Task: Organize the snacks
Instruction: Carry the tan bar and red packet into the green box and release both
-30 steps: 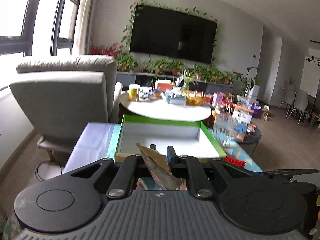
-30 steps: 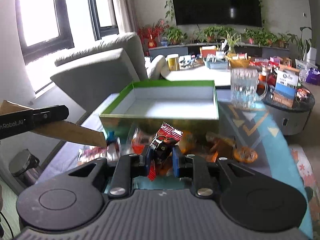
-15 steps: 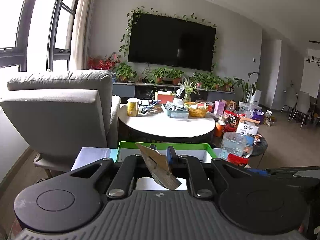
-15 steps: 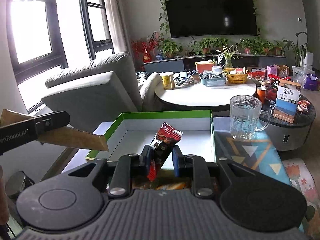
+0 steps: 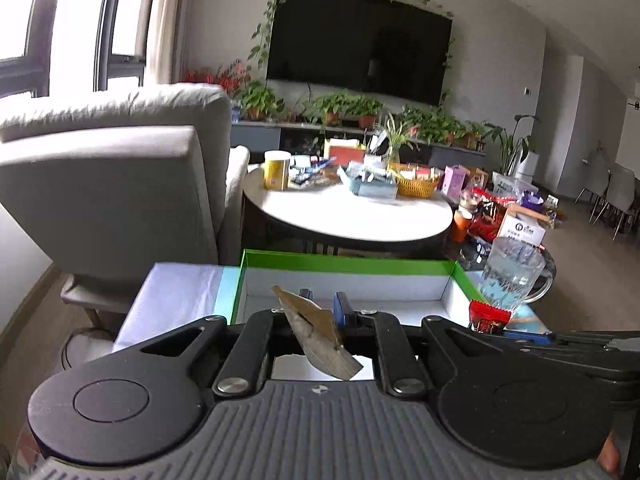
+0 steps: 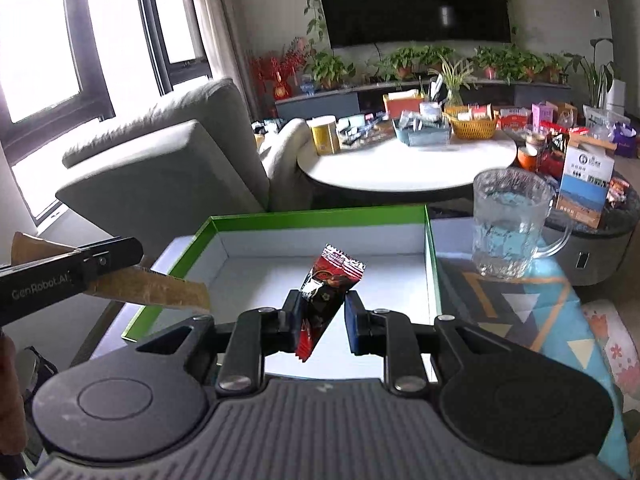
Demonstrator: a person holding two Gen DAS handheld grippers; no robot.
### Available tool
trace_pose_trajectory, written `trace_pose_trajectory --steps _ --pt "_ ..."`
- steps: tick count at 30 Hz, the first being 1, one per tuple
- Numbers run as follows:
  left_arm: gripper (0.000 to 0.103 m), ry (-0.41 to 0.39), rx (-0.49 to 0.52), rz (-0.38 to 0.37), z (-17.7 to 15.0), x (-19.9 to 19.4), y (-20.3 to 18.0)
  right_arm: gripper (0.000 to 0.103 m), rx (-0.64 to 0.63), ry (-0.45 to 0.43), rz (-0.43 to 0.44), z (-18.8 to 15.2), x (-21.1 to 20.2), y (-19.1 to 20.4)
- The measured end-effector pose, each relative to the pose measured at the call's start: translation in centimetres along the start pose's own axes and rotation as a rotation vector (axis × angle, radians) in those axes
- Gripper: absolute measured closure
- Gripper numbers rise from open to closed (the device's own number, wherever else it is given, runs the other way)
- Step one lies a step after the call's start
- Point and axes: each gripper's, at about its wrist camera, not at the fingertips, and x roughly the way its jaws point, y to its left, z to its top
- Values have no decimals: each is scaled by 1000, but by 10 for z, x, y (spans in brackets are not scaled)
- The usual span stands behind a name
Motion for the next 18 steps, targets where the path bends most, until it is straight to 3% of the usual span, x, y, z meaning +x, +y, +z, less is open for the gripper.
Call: trace_pose_trajectory --steps 15,17,18 --pt "92 113 -2 -35 -12 35 -4 78 18 112 -21 -11 31 -1" --pt "90 116 0 -39 -9 33 -7 77 25 107 -24 -10 29 -2" --pt "89 114 3 -40 -8 33 -8 71 30 104 -26 -10 28 -2"
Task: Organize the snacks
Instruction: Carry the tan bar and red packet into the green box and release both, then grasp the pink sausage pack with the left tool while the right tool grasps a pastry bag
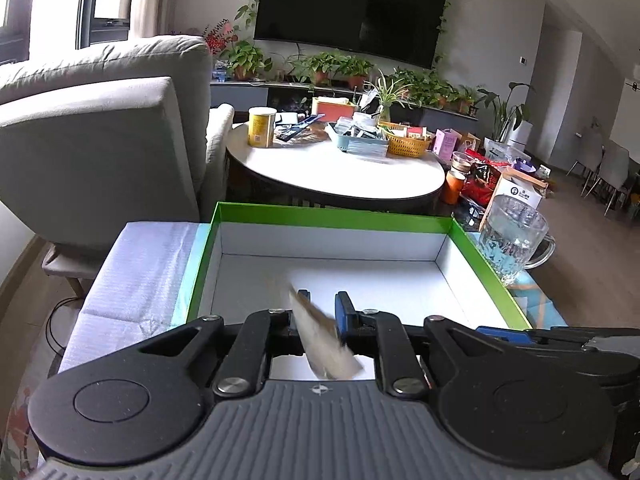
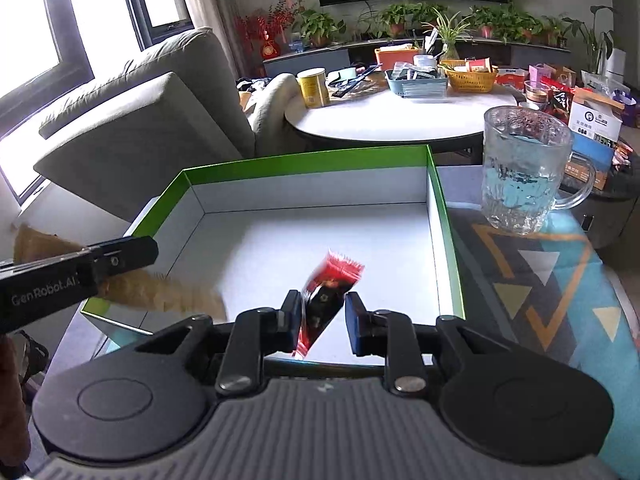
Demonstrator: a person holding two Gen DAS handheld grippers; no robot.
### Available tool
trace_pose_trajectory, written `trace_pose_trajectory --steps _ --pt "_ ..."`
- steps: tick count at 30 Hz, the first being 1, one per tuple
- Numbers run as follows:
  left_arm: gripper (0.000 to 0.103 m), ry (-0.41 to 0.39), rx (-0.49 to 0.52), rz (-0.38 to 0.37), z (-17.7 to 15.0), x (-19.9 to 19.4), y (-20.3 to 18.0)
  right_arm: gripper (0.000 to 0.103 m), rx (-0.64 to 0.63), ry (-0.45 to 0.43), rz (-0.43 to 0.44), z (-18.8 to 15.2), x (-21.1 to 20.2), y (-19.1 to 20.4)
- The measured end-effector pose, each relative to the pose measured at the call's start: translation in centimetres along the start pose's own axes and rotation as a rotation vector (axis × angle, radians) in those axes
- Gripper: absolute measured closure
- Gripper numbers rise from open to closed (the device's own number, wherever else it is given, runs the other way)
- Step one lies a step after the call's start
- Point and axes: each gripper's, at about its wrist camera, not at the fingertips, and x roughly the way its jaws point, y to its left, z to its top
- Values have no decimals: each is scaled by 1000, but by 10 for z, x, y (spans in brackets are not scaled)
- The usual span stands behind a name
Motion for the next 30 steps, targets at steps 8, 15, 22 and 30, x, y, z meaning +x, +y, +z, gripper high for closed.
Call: trace_pose_trajectory --steps 8,15,22,30 --pt "86 -82 76 -21 27 -9 -22 55 27 -55 -21 4 -20 -9" --pt "85 -99 105 -42 35 -11 -34 54 41 -70 -40 0 -36 -21" --pt "79 -75 137 43 5 -32 -9 54 37 -51 -51 -10 -37 -34" --pt "59 -35 67 132 -36 -56 47 49 53 -17 -54 -26 -45 -45"
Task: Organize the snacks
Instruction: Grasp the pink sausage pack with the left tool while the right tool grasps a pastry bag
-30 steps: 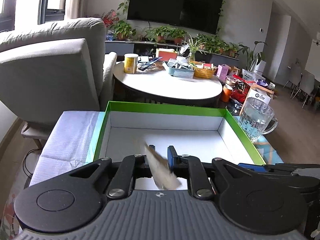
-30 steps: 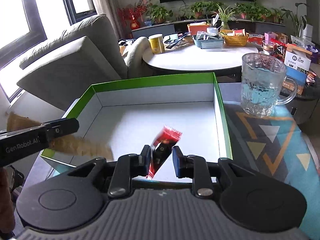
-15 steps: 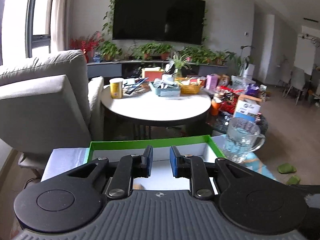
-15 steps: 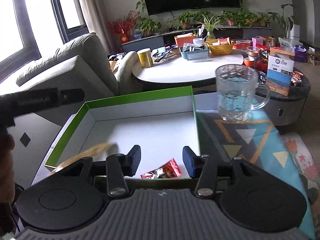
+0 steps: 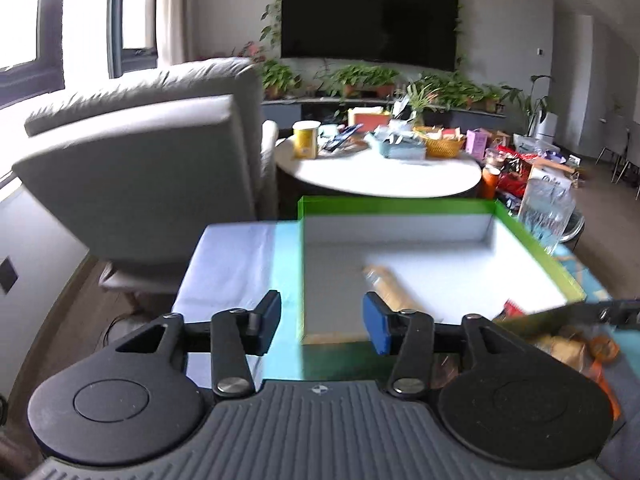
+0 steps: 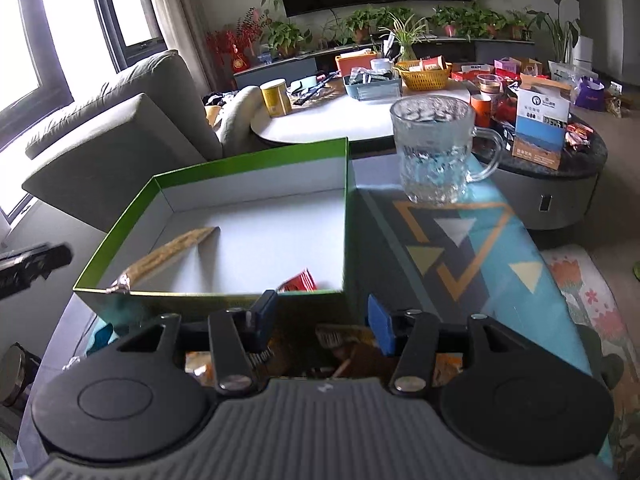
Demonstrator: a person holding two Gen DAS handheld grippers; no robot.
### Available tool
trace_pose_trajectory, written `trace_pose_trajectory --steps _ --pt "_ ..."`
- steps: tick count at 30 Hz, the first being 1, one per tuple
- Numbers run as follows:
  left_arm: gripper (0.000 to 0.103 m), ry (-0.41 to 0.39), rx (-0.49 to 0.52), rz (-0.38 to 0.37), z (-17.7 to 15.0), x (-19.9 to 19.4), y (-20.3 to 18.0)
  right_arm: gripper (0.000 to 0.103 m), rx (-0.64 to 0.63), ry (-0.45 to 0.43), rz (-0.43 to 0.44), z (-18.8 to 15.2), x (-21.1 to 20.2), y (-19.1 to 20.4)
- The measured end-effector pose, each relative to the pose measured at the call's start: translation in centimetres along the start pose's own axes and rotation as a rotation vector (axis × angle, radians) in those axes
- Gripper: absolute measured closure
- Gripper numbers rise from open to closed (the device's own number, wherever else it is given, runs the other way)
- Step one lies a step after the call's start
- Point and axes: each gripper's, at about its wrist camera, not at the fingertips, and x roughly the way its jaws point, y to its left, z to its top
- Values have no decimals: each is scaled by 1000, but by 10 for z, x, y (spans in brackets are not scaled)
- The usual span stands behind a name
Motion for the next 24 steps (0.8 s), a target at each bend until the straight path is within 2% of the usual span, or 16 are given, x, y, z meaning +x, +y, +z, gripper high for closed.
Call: trace_pose_trajectory --steps 4,8,16,24 --pt "59 42 -4 -19 -17 -2 11 48 -8 6 4 -4 -4 5" --pt "59 49 3 -63 -29 -8 15 46 -13 6 17 -8 -12 11" --pt "56 39 53 -114 -47 -22 16 24 -91 -21 52 -20 -23 51" --pt "54 53 166 -165 -65 -15 2 23 -176 -7 -10 -32 -7 79"
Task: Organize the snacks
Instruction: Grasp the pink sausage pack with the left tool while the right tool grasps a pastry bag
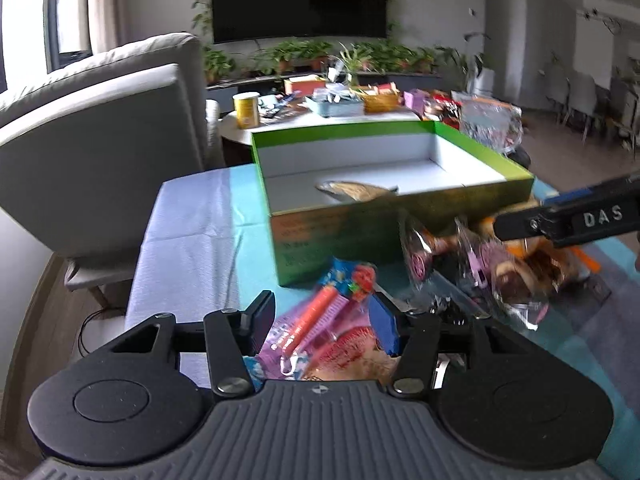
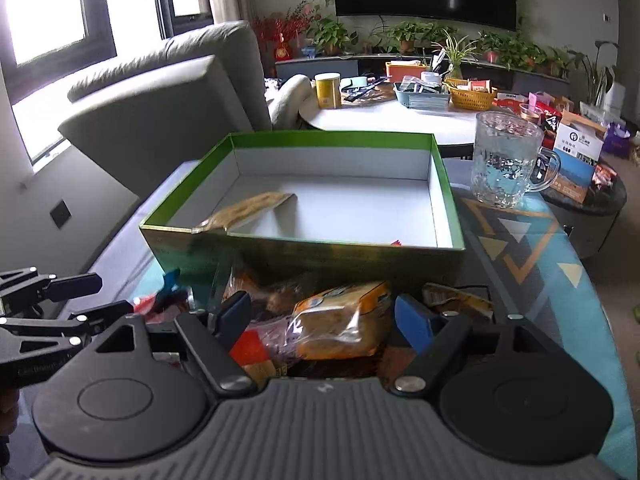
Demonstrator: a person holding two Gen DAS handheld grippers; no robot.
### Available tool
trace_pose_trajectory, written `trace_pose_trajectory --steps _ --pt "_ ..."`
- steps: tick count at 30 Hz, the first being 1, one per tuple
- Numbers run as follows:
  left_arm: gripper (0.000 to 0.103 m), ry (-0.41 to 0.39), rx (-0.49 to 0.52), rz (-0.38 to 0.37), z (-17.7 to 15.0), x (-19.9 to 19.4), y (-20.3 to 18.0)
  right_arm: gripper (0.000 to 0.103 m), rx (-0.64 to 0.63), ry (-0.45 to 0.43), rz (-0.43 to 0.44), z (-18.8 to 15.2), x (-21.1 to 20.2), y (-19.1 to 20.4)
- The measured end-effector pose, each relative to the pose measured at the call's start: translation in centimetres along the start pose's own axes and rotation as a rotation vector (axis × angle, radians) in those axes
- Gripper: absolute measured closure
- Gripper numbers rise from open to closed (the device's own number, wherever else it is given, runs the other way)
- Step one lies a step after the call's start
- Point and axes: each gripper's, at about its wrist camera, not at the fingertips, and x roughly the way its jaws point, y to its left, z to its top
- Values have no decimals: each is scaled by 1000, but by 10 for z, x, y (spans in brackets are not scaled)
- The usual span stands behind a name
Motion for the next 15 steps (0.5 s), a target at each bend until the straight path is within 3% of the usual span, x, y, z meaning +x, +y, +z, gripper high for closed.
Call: trace_pose_trajectory --steps 4,10,15 --pt "53 10 25 5 -3 13 -3 23 22 8 -45 -3 8 3" --pt "55 22 -54 -25 -2 21 9 23 62 12 -78 -5 18 8" --pt "74 51 -146 -59 -3 30 22 23 57 1 -106 -5 23 11"
